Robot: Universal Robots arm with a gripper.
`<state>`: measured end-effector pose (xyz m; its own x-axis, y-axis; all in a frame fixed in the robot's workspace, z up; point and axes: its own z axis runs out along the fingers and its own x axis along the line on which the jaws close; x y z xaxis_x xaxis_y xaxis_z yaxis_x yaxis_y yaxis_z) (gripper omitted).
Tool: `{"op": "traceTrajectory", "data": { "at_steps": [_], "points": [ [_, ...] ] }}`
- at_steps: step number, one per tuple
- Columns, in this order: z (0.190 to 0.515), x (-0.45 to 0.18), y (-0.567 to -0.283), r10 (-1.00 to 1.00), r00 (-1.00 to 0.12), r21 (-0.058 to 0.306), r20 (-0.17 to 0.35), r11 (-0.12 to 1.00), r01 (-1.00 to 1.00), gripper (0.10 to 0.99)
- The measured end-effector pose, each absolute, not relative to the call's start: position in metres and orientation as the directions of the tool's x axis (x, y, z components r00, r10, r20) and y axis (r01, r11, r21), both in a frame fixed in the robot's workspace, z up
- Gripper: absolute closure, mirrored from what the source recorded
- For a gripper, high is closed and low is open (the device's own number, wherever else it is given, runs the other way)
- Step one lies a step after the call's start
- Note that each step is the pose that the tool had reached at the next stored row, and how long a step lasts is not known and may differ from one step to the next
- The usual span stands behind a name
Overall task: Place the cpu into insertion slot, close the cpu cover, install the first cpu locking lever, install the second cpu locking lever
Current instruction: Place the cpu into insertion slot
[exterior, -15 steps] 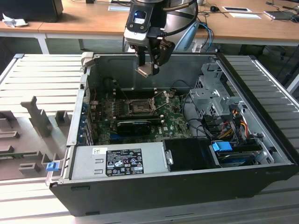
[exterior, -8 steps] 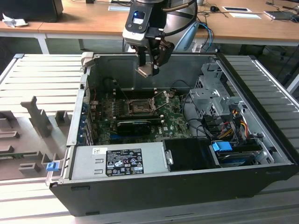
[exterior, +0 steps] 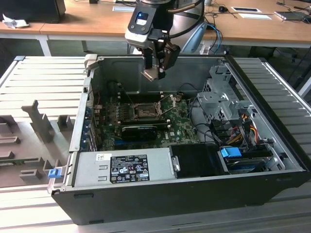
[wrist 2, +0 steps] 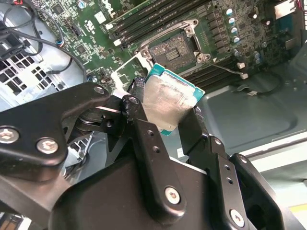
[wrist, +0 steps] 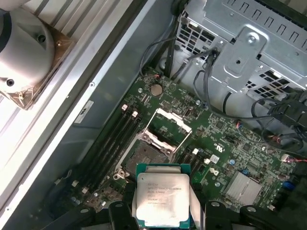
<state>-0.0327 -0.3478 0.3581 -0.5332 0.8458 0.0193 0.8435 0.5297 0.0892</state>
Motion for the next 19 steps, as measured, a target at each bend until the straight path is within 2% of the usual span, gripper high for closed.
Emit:
{"op": "traceTrajectory", "data": {
  "at_steps": [19],
  "points": [
    [0.3557, -0.0327, -0.3478, 0.903, -0.43, 0.089, 0.019, 0.427, 0.9, 0.557]
  ]
}}
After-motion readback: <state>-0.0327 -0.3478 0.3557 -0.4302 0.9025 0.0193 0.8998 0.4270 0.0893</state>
